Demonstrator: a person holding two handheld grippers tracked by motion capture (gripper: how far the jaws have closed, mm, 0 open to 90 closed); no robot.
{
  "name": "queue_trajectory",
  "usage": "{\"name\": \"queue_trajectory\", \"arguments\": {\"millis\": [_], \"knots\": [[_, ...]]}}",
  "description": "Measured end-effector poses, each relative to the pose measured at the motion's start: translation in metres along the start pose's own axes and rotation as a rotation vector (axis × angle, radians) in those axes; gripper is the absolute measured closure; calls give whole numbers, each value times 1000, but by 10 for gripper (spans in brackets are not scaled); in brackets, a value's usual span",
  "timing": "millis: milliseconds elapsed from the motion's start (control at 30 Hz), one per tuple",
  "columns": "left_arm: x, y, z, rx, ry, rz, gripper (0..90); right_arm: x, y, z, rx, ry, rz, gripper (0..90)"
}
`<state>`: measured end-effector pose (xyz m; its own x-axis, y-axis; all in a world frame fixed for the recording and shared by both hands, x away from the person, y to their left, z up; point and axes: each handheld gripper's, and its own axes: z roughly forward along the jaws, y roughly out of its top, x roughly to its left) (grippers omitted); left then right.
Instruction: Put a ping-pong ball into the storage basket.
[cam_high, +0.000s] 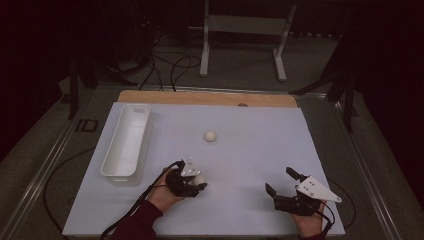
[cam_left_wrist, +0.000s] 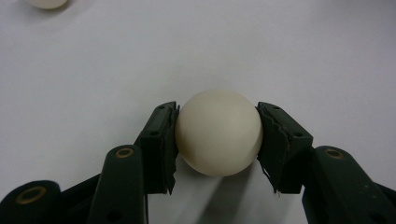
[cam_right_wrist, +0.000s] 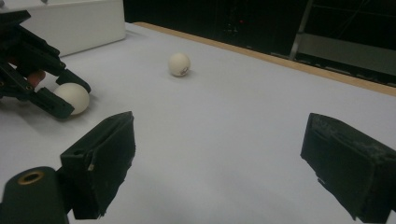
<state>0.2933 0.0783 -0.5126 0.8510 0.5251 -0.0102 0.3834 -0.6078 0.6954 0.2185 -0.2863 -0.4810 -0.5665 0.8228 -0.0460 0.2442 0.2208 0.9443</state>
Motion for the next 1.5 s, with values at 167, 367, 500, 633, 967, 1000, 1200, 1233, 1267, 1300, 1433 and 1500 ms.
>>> {"name": "queue_trajectory", "arguments": {"millis": [167,367,500,633,967,1000,1200,1233,1267,1300,1433,1500], "knots": [[1,1,-4,-19,3,-12,510,0,0,0,1,2,-1,96],[1,2,-8,-36,10,-14,510,0,0,1,4,4,-4,96],[1,3,-13,-55,22,-15,510,0,0,1,5,4,-4,96],[1,4,-17,-67,30,-18,510,0,0,1,5,5,-3,96],[2,6,-28,-101,44,-24,511,0,-1,1,8,5,-4,96],[2,6,-29,-105,47,-24,511,0,-1,1,7,5,-5,96],[2,7,-35,-117,55,-26,511,0,-1,1,9,6,-4,96],[2,7,-35,-118,56,-26,511,0,-1,1,9,6,-5,96],[2,8,-36,-120,57,-28,511,0,-1,1,9,6,-5,96],[2,8,-36,-121,59,-28,511,0,-1,1,9,6,-6,96],[2,8,-39,-125,64,-28,511,0,-1,1,8,5,-6,96],[2,8,-40,-130,67,-30,511,0,-1,1,9,4,-6,96]]}}
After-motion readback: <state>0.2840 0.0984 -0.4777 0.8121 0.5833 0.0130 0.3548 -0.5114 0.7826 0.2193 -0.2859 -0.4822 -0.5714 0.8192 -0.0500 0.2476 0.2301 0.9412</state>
